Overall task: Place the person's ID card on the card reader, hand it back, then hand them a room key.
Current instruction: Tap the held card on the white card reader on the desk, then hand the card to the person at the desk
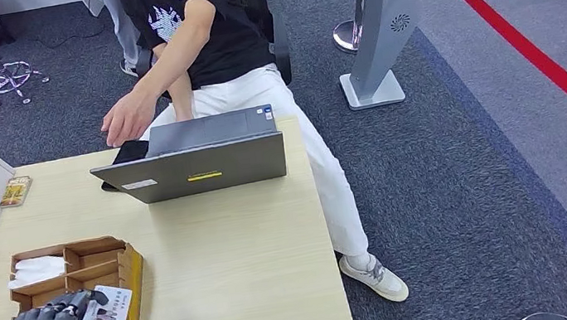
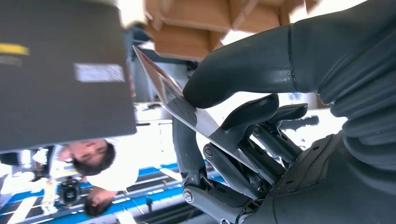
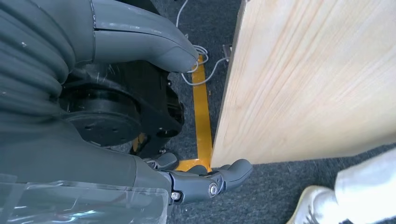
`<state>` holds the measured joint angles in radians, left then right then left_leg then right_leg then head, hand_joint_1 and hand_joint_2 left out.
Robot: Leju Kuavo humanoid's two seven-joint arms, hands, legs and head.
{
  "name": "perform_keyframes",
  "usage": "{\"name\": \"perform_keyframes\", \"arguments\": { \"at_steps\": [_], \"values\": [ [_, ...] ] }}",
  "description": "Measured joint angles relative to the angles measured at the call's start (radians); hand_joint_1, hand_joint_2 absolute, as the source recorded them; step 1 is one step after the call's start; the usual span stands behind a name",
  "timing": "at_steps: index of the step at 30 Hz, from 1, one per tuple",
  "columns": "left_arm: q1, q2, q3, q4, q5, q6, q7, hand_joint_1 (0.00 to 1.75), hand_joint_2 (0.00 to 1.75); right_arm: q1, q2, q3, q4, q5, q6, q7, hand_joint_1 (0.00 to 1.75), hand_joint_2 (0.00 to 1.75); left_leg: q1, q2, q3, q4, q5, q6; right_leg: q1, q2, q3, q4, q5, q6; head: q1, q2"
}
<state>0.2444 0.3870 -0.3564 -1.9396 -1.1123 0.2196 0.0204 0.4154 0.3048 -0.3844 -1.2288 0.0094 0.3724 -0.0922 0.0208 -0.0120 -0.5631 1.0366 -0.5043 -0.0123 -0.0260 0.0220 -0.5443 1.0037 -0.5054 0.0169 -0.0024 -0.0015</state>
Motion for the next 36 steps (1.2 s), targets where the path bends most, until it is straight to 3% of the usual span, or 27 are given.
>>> {"name": "perform_keyframes", "arguments": {
  "at_steps": [5,10,24,28,36],
  "values": [
    [-0.098,-0.014,0.161,0.016,-0.003,-0.11,0.007,1.75,1.75,-0.002,0.0,0.002,0.006,0.024,0.027,0.006,0.0,1.75,0.0,0.0,0.0,0.0,0.001,-0.001,0.0,0.0,0.0,0.0,0.001,-0.001,0.0,0.0],
    [-0.187,-0.007,0.26,0.081,-0.009,-0.153,0.025,1.75,1.75,-0.007,0.0,0.002,0.013,0.043,0.047,0.009,0.0,1.75,0.0,0.0,0.0,0.0,0.002,-0.001,0.0,0.0,0.0,0.001,0.001,-0.002,0.0,0.0],
    [-0.293,0.043,0.337,0.166,-0.019,-0.2,0.056,1.75,1.75,-0.014,0.0,-0.006,0.022,0.045,0.07,0.024,0.0,1.75,0.0,0.0,0.0,0.0,0.002,-0.001,0.0,0.0,-0.001,0.001,0.002,-0.002,0.0,0.0],
    [-0.3,0.044,0.348,0.182,-0.016,-0.198,0.047,0.0,1.75,-0.014,0.0,-0.007,0.022,0.044,0.073,0.024,0.0,1.75,0.0,0.0,0.0,0.0,0.002,-0.001,0.0,0.0,-0.001,0.001,0.002,-0.002,0.0,0.0],
    [-0.3,0.043,0.353,0.2,-0.005,-0.191,0.034,0.0,1.75,-0.014,0.0,-0.008,0.022,0.04,0.072,0.024,0.0,1.75,0.0,0.0,0.0,0.0,0.002,-0.001,0.0,0.0,-0.001,0.001,0.002,-0.002,0.0,0.0]
  ]
}}
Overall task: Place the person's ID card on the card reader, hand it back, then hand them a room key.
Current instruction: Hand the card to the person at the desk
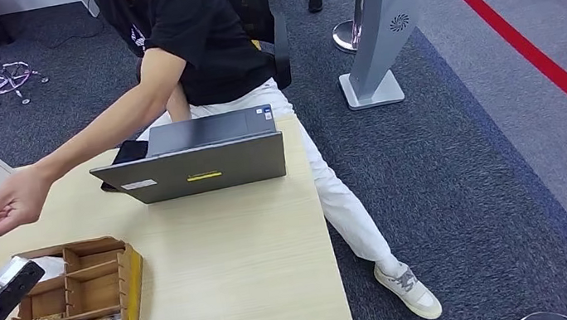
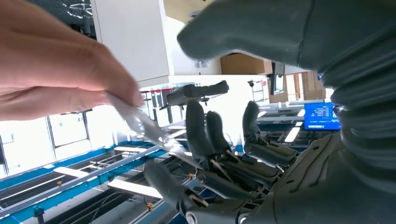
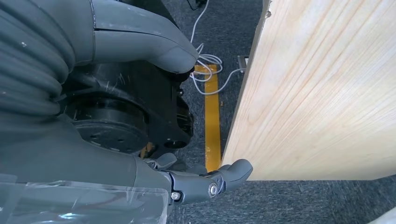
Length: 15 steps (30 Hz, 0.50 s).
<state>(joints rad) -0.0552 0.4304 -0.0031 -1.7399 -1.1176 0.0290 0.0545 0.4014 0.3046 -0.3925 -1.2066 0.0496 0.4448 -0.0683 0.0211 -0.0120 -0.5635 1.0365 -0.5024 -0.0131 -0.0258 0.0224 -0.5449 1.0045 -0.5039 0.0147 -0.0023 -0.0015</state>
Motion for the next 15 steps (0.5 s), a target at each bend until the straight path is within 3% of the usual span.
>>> {"name": "perform_keyframes", "arguments": {
  "at_steps": [6,11,15],
  "values": [
    [0.017,-0.004,0.004,-0.008,0.01,0.025,-0.057,0.0,1.75,0.001,0.0,0.0,0.0,-0.018,-0.012,-0.002,0.0,1.75,0.0,0.0,0.0,0.0,0.0,0.0,0.0,0.0,0.0,0.0,0.0,0.0,0.0,0.0],
    [0.097,-0.008,-0.002,-0.082,0.02,0.058,-0.149,0.0,1.75,0.018,0.0,0.001,-0.012,-0.06,-0.033,0.013,0.0,1.75,0.0,0.0,0.0,0.0,0.0,0.0,0.0,0.001,0.0,0.0,0.0,0.0,0.0,0.0],
    [0.15,-0.008,-0.011,-0.134,0.023,0.062,-0.164,0.0,1.75,0.036,0.0,0.002,-0.036,-0.081,-0.035,0.023,0.0,1.75,0.0,0.0,-0.001,0.0,0.0,0.0,0.0,0.001,-0.001,0.0,0.0,0.0,0.0,0.0]
  ]
}}
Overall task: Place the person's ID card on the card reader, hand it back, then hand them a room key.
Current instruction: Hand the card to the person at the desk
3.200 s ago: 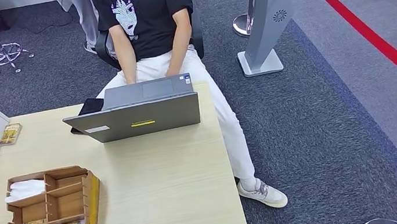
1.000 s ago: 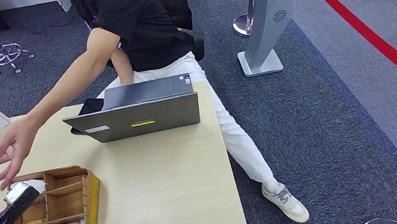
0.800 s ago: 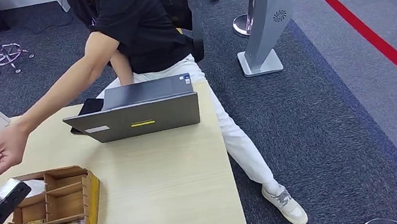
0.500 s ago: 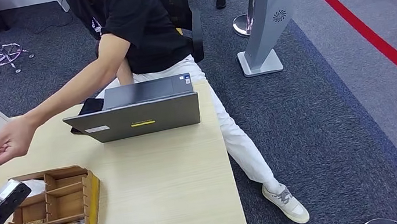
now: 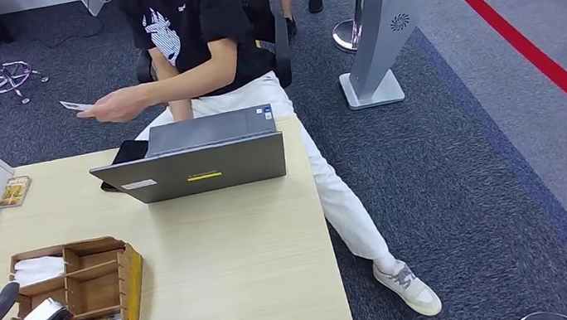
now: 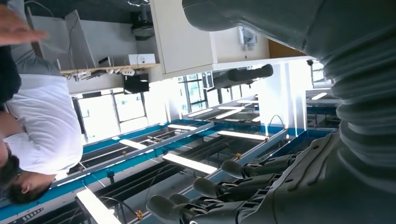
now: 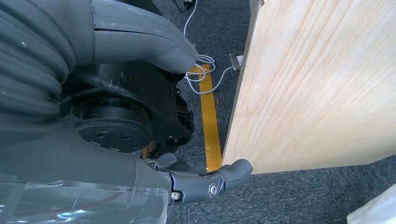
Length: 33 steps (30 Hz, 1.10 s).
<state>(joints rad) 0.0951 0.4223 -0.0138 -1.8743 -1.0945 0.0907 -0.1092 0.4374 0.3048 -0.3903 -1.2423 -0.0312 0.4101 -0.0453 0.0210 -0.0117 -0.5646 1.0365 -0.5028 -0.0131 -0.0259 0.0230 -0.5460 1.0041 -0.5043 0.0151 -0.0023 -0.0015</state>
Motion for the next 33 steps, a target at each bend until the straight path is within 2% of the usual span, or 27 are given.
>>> {"name": "perform_keyframes", "arguments": {
  "at_steps": [4,9,17,24,33],
  "values": [
    [0.034,0.0,-0.002,-0.031,0.01,0.011,-0.036,0.0,1.75,0.007,0.0,0.003,-0.014,-0.012,-0.008,0.002,0.0,1.75,0.0,0.0,0.0,0.0,0.0,0.0,0.0,0.0,0.0,0.0,0.0,0.0,0.0,0.0],
    [0.142,0.0,-0.032,-0.084,-0.004,0.062,-0.082,0.0,1.75,0.021,0.0,0.011,-0.032,-0.043,-0.026,0.002,0.0,1.75,0.0,0.001,0.001,0.0,0.0,0.0,0.0,0.001,0.0,0.0,0.0,0.0,0.0,0.0],
    [0.274,0.013,-0.158,-0.097,0.024,0.135,-0.01,0.0,1.75,0.023,0.0,0.013,-0.045,-0.06,-0.037,0.001,0.0,1.75,0.0,0.0,0.0,0.0,0.0,0.0,0.0,0.0,0.0,0.0,0.0,0.0,0.0,0.0],
    [0.31,0.037,-0.26,-0.081,0.038,0.162,0.055,0.0,1.75,0.023,0.0,0.013,-0.049,-0.059,-0.036,-0.001,0.0,1.75,0.0,0.0,0.001,0.0,0.0,0.0,0.0,0.0,0.0,0.0,0.0,0.0,0.0,0.0],
    [0.309,0.05,-0.278,-0.019,0.037,0.14,0.121,0.0,1.75,0.018,0.0,0.012,-0.048,-0.048,-0.02,0.0,0.0,1.75,0.0,0.0,0.0,0.0,0.0,0.0,0.0,0.0,0.0,0.0,0.0,0.0,0.0,0.0]
  ]
}}
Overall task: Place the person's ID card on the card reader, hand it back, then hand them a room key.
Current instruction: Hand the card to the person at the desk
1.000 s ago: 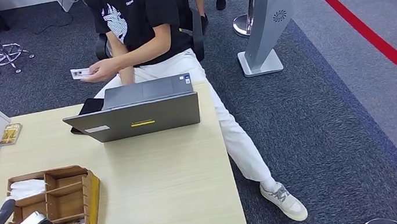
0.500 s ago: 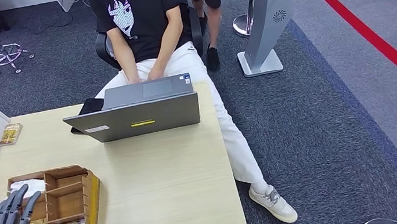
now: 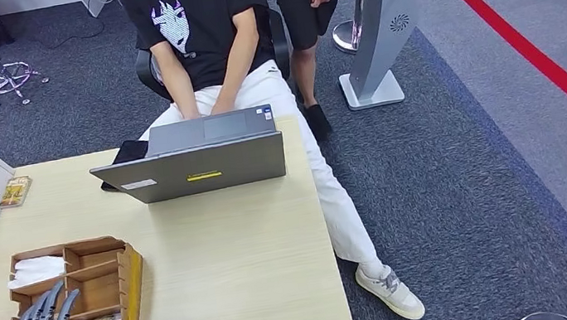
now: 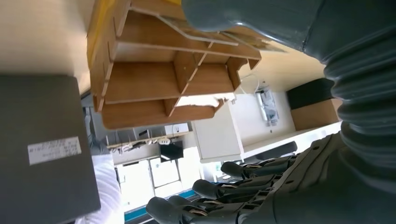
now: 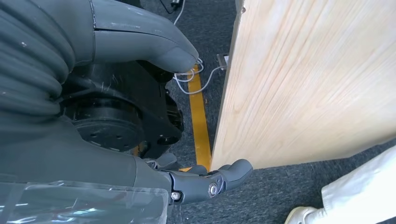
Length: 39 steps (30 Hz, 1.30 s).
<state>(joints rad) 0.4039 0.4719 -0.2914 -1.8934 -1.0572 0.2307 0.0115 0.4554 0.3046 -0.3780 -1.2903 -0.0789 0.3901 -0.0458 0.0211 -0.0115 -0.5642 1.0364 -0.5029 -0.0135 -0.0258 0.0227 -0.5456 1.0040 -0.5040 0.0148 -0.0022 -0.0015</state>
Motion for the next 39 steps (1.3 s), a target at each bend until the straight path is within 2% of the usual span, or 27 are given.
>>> {"name": "perform_keyframes", "arguments": {
  "at_steps": [16,29,38,39],
  "values": [
    [-0.076,-0.014,0.069,0.156,-0.075,-0.083,-0.032,0.0,1.75,-0.036,0.0,-0.005,0.035,0.064,0.025,-0.022,0.0,1.75,0.0,0.0,0.0,0.0,0.0,0.0,0.0,0.0,0.0,0.0,0.0,0.0,0.0,0.0],
    [-0.091,-0.017,0.084,0.187,-0.086,-0.086,-0.034,0.0,1.75,-0.043,0.0,-0.006,0.054,0.066,0.03,-0.023,0.0,1.75,0.0,0.0,0.0,0.0,0.0,0.0,0.0,0.0,0.0,0.0,0.0,0.0,0.0,0.0],
    [-0.134,-0.017,0.085,0.209,-0.135,-0.113,-0.05,0.01,1.75,-0.053,0.0,-0.017,0.064,0.085,0.039,-0.023,0.0,1.75,0.0,0.0,0.0,0.0,0.0,0.0,0.0,0.0,0.0,0.0,0.0,0.0,0.0,0.0],
    [-0.138,-0.017,0.085,0.211,-0.138,-0.114,-0.052,0.45,1.75,-0.053,0.0,-0.018,0.066,0.085,0.039,-0.023,0.0,1.75,0.0,0.0,0.0,0.0,0.0,0.0,0.0,0.0,0.0,0.0,0.0,0.0,0.0,0.0]
  ]
}}
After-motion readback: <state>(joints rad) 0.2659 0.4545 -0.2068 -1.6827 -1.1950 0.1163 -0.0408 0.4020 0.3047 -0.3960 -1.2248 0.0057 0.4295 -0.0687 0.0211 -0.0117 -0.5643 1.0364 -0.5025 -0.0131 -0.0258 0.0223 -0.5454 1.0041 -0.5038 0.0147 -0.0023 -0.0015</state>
